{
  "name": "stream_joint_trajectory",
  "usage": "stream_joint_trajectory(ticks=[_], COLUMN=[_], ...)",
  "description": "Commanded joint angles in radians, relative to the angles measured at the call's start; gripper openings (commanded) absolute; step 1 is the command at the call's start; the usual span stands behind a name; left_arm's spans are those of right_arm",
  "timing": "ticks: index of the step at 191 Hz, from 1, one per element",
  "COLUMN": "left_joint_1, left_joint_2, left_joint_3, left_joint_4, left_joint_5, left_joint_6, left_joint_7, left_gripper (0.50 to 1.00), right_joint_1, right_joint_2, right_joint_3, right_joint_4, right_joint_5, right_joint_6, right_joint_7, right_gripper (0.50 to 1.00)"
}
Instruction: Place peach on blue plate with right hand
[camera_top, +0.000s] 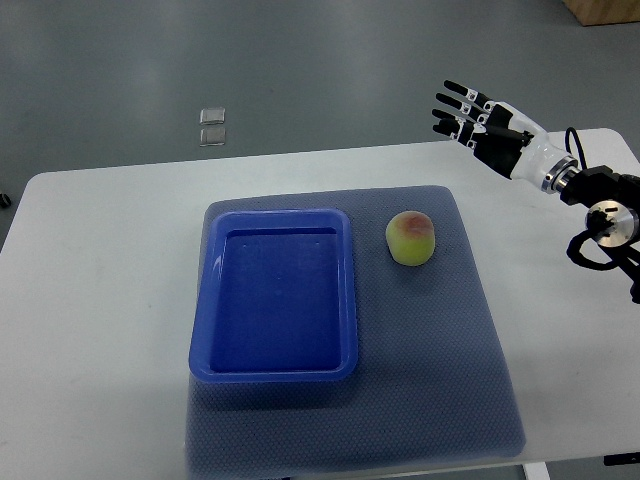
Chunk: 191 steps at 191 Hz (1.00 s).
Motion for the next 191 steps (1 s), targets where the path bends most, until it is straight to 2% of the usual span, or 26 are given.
stream_joint_trajectory(ticks=[1,43,84,120,132,133,139,164,174,175,191], left_joint_1=[0.0,0.0,0.0,0.0,0.0,0.0,0.0,0.0,0.0,0.0,0.0], left_joint_2=[0.0,0.0,0.0,0.0,0.0,0.0,0.0,0.0,0.0,0.0,0.0], left_joint_3=[0.0,0.0,0.0,0.0,0.0,0.0,0.0,0.0,0.0,0.0,0.0], left_joint_4=[0.0,0.0,0.0,0.0,0.0,0.0,0.0,0.0,0.0,0.0,0.0], left_joint_5=[0.0,0.0,0.0,0.0,0.0,0.0,0.0,0.0,0.0,0.0,0.0], left_joint_6=[0.0,0.0,0.0,0.0,0.0,0.0,0.0,0.0,0.0,0.0,0.0], left_joint_7=[0.0,0.0,0.0,0.0,0.0,0.0,0.0,0.0,0.0,0.0,0.0], left_gripper=[1.0,1.0,1.0,1.0,1.0,1.0,1.0,1.0,1.0,1.0,1.0], right_joint_1=[0.006,0.01,0.035,0.072,0.073,0.084,0.095,0.13,0.13,0.144,0.162], right_joint_2=[-0.003,-0.01,-0.023,-0.063,-0.066,-0.075,-0.081,-0.087,-0.087,-0.086,-0.076], right_joint_3=[-0.007,-0.001,-0.001,-0.006,-0.006,-0.006,-0.006,-0.021,-0.021,-0.03,-0.055], right_joint_4=[0.014,0.039,0.051,0.121,0.125,0.143,0.152,0.163,0.163,0.163,0.163], right_joint_5=[-0.005,-0.24,-0.367,-0.692,-0.712,-0.812,-0.881,-1.122,-1.122,-1.192,-1.261], right_joint_6=[0.015,0.017,0.018,0.018,0.018,0.018,0.02,0.033,0.033,0.033,0.033], right_joint_7=[-0.005,-0.007,-0.005,-0.005,-0.005,-0.004,-0.004,-0.001,-0.001,-0.001,-0.001], right_gripper=[0.926,0.924,0.926,0.924,0.926,0.926,0.926,0.926,0.926,0.926,0.926])
